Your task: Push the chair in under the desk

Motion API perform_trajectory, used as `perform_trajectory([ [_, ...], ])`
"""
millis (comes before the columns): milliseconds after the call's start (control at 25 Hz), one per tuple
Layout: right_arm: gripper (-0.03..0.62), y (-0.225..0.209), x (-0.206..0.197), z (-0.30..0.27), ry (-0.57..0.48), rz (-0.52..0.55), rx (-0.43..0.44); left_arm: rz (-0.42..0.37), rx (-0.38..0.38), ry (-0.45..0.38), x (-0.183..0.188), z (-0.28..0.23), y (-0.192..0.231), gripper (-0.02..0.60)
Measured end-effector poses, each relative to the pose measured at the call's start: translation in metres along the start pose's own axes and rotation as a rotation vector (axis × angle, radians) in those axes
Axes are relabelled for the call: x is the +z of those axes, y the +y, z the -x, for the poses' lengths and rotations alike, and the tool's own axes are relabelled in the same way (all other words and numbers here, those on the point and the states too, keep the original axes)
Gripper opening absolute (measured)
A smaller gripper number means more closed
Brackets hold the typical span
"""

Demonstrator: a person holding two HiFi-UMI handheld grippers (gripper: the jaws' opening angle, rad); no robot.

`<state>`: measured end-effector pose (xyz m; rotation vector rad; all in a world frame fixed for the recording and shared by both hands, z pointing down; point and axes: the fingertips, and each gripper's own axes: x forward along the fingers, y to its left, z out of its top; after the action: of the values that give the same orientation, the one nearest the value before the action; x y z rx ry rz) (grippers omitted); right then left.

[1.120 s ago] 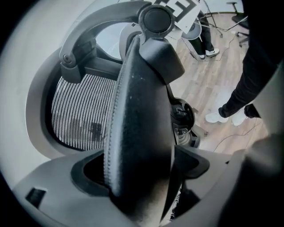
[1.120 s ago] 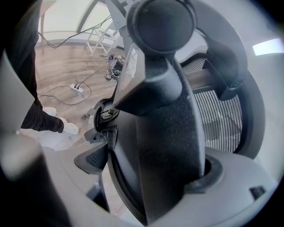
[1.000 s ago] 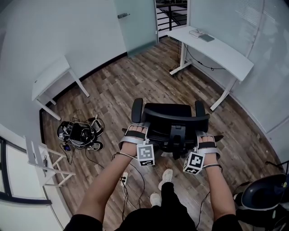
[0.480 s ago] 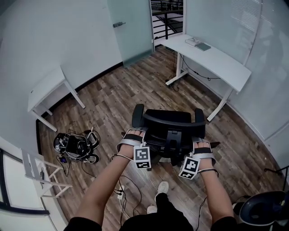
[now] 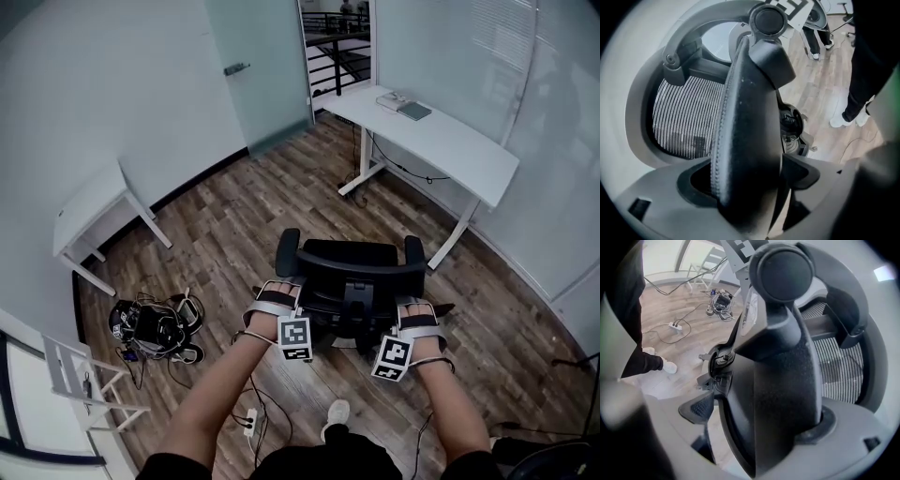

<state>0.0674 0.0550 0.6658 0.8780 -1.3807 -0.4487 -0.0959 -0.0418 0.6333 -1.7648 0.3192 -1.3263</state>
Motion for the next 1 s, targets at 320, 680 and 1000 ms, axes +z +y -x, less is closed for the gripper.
perform_trajectory([
  [320,0.529,-0.033,-0.022,-0.036,0.021,-0.022,-0.012,0.006,0.039,-0.018,0.010,-0.042,0.041,0.409],
  [680,0.532,-0.057,-0.028,-0.071,0.047,-0.054,-0.007,-0.024,0.034,-0.040,0.006,-0.083,0.072,0.385],
  [1000,0.535,-0.091,-0.045,-0.110,0.078,-0.075,0.000,-0.019,0.021,-0.073,0.012,-0.128,0.109,0.385],
])
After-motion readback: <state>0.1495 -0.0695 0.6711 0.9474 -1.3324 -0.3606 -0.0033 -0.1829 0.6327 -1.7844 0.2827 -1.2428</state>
